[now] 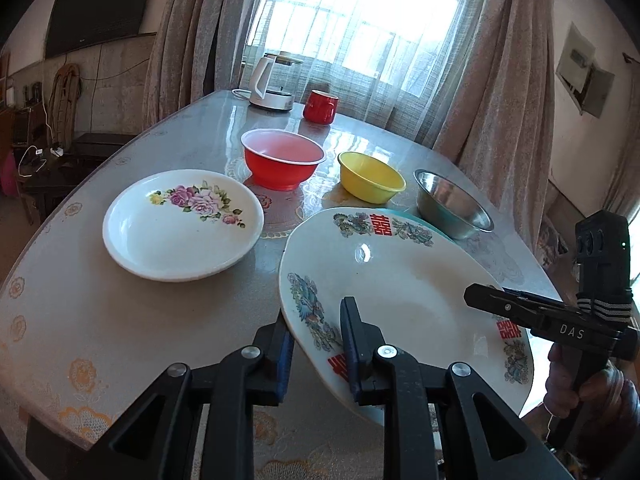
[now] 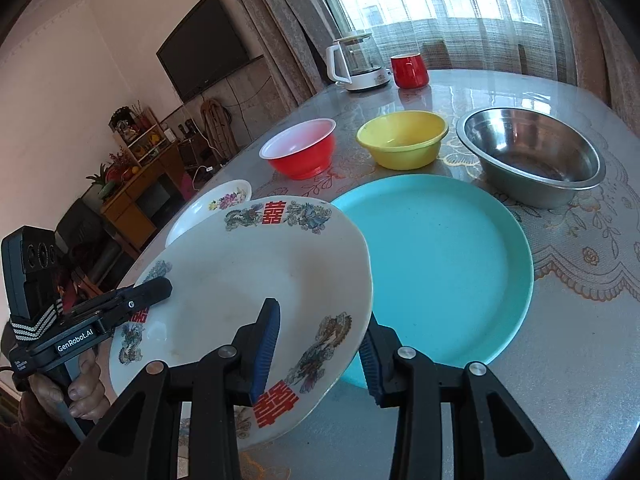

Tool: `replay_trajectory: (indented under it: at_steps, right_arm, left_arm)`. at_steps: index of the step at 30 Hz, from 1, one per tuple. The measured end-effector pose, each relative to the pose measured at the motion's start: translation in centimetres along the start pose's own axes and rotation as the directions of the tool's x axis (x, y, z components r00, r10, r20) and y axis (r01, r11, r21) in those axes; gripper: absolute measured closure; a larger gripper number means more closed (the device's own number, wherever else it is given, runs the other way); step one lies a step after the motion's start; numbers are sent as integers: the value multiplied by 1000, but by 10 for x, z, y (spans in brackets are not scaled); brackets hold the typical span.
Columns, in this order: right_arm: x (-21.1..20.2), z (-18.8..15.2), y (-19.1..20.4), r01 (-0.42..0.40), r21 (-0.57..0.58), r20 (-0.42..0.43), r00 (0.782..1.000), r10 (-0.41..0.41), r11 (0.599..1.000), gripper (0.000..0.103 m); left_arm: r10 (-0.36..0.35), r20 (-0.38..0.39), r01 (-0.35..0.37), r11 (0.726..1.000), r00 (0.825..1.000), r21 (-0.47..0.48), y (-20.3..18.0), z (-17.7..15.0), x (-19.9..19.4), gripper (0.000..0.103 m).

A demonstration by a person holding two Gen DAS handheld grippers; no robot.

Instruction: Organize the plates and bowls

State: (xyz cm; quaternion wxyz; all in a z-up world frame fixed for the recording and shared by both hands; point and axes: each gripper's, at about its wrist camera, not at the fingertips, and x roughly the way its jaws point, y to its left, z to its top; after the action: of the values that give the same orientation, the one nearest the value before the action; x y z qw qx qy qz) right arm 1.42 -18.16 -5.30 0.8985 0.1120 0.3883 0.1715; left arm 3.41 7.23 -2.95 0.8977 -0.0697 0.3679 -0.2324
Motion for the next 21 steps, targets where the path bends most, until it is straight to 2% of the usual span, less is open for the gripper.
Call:
replay_trajectory:
  at_steps: [5,10,15,21]
  right_arm:
    - [-13,4,-22,62,46,28,998,-64,997,64]
    - [-16,3,-49,121,122,18,992,-124,985,64]
    - [-22,6,-63,156,136,32,986,-161,978,64]
    - [-9,12,-77,218,135,11,975,-222,967,64]
  left_arm:
    - [-23,-29,25,999,999,46,-23,14,28,80]
    - [-28,-54,33,995,998,98,-47,27,53,80]
    - [-41,-80,49,993,996,108,-55,37,76,79]
    - [-14,-108,28,991,994,134,-62,45,102,79]
